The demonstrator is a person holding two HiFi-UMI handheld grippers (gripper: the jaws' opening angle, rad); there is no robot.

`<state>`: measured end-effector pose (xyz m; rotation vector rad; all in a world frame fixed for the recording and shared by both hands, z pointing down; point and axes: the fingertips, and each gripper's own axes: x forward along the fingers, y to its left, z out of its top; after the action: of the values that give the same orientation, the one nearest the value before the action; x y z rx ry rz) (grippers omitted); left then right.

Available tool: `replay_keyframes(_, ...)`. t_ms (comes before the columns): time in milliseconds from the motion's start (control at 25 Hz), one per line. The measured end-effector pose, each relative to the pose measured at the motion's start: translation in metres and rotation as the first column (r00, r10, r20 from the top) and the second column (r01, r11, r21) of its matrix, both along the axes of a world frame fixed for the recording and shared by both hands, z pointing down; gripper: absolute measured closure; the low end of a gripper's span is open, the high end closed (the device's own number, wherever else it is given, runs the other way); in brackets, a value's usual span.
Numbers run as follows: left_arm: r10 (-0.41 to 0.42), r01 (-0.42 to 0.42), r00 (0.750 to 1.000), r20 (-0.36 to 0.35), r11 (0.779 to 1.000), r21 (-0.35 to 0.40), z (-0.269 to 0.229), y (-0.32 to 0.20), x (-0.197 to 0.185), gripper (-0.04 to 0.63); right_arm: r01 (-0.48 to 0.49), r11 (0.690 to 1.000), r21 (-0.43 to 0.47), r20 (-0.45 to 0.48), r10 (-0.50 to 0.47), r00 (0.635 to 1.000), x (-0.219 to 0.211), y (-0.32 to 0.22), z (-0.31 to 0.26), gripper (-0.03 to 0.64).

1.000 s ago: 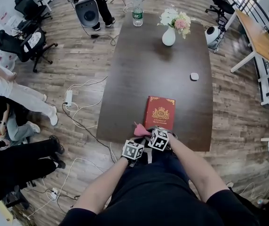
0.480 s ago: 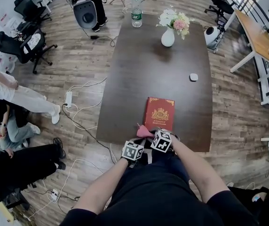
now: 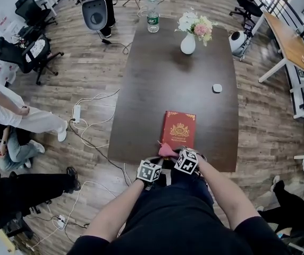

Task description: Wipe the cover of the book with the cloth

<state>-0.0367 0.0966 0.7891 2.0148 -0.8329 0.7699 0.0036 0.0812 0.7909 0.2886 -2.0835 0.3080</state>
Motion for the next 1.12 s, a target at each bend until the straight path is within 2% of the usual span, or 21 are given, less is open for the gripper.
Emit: replay_keyframes(1120, 0.017, -0.017, 1.000, 0.017, 1.000, 0.012, -0.002, -0.001, 0.000, 0.600, -0.066, 0.998, 0.004, -0.019, 0.067, 0.998, 0.043, 0.007, -0.002, 0.500)
